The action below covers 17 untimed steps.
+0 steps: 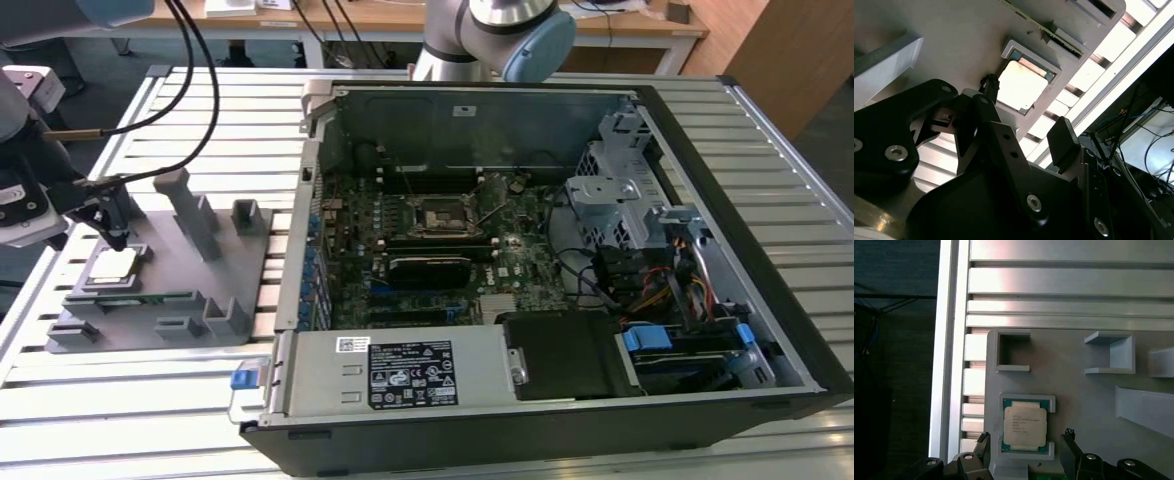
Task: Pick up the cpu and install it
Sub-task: 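Pick up the cpu and move it towards the insertion slot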
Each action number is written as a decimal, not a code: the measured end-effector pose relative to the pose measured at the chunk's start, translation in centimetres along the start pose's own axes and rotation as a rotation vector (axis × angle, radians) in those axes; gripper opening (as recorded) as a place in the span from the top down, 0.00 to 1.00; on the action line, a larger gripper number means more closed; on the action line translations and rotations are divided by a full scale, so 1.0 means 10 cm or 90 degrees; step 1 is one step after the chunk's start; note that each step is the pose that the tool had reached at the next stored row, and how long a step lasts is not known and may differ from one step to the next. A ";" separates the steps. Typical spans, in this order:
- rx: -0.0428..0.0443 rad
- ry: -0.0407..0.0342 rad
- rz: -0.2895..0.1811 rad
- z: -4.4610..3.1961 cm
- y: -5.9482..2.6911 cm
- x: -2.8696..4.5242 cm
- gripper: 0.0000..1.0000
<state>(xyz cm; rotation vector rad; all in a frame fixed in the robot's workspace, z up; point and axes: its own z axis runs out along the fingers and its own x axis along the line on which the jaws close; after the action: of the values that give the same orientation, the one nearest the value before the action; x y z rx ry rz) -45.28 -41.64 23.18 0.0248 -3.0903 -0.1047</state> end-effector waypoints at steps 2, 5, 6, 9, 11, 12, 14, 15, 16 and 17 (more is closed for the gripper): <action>0.0000 0.0000 0.000 0.007 0.000 0.000 0.34; 0.0000 0.0001 0.000 0.017 -0.001 -0.001 0.34; 0.0000 0.0001 0.000 0.020 -0.001 -0.001 0.34; 0.0000 0.0001 0.000 0.029 -0.002 -0.001 0.34; 0.0000 0.0000 0.000 0.036 -0.002 -0.002 0.34; 0.0000 0.0001 0.000 0.039 -0.003 -0.002 0.34; 0.0000 0.0001 0.000 0.046 -0.003 -0.002 0.34; 0.0000 0.0000 0.000 0.049 -0.003 -0.002 0.34; 0.0000 0.0000 0.000 0.054 -0.004 -0.003 0.34; 0.0000 0.0001 0.000 0.057 -0.004 -0.003 0.34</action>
<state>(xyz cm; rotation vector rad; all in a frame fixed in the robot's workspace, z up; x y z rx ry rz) -45.28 -41.64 22.61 0.0248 -3.0902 -0.1047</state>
